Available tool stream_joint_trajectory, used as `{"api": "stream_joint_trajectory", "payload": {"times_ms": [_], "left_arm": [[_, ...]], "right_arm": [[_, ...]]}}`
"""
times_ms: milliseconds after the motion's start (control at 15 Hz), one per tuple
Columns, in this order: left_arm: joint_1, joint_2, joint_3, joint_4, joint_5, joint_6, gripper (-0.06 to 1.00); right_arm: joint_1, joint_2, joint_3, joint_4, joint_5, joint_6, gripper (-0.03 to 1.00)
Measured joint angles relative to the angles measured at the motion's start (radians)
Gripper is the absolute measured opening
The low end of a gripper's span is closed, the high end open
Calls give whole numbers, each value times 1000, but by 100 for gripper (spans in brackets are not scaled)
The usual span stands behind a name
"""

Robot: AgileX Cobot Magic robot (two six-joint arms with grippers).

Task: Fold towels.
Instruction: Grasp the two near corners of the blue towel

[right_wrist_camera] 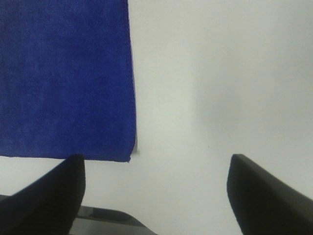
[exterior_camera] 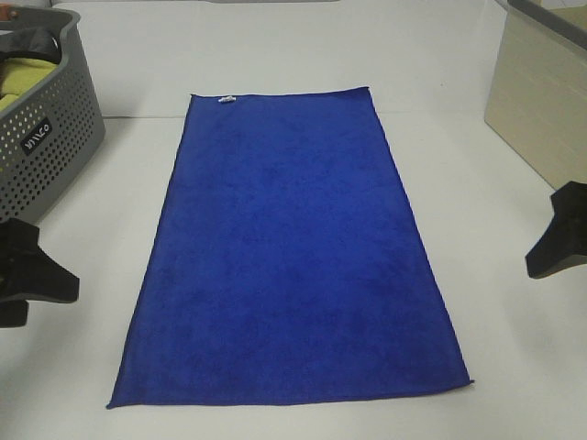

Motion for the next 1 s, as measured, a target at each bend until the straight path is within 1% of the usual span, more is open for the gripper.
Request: {"api": "stream_joint_trajectory", "payload": {"times_ms": [67, 133, 200, 267, 467, 600, 667, 733, 867, 933, 1000], "left_arm": [[0, 77, -1, -72, 1, 76, 62], [0, 167, -2, -181, 0, 197, 62], [0, 215, -2, -258, -1, 266, 62], [0, 258, -3, -325, -2, 335, 62], [-4, 369, -4, -513, -2, 532, 62], [-37, 425, -5, -579, -4, 628, 62], [-61, 451, -5, -614, -13, 660, 62], [-81, 470, -8, -643, -20, 677, 62], [-111, 496, -33, -665, -18, 690, 61], [-128, 514, -55, -673, -13, 691, 61], [-159, 542, -92, -687, -5, 693, 61]], "right_arm": [[0, 53, -1, 40, -28, -17, 75], [0, 106, -1, 78, -57, -43, 75], [0, 146, -1, 120, -82, -74, 75], [0, 183, -1, 166, -107, -114, 75], [0, 265, -1, 287, -133, -234, 75], [0, 316, 5, 347, -153, -305, 75], [0, 341, 16, 369, -171, -336, 75], [0, 367, 26, 386, -186, -363, 75], [0, 408, 31, 414, -197, -392, 75], [0, 435, 31, 443, -203, -415, 75], [9, 485, 30, 492, -207, -464, 75]]}}
